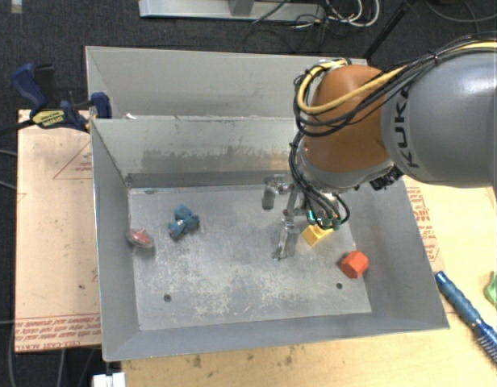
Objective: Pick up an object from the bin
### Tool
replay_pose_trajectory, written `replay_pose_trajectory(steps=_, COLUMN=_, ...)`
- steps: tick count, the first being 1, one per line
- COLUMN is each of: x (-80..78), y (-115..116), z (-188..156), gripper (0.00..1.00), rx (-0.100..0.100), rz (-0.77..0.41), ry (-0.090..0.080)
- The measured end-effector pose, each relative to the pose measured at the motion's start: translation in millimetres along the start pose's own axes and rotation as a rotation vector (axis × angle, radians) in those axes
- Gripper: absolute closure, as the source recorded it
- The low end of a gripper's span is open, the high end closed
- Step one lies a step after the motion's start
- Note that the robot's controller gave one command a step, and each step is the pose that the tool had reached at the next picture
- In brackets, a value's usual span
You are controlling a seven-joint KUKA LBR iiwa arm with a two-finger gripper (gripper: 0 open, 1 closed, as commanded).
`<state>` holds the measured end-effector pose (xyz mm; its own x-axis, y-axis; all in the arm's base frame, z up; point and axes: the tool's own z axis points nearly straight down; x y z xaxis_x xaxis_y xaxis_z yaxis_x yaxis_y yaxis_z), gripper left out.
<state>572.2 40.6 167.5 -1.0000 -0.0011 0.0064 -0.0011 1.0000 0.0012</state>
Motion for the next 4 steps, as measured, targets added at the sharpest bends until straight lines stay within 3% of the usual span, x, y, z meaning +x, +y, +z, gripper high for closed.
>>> replay_pose_trajectory(steps=1, x=-10.9, y=-97.4, z=100.2, gripper=0.00, rx=0.002, rz=-0.284, ry=-0.003)
replay_pose_trajectory(steps=2, x=-37.3, y=-132.7, z=64.7, gripper=0.00, rx=0.005, rz=-0.251, ry=-0.015)
replay_pose_trajectory(steps=3, x=-41.5, y=-135.5, z=62.1, gripper=0.00, rx=0.001, rz=-0.189, ry=-0.011)
replay_pose_trajectory(steps=4, x=-44.5, y=-134.0, z=98.9, gripper=0.00, rx=0.001, rz=-0.253, ry=-0.006)
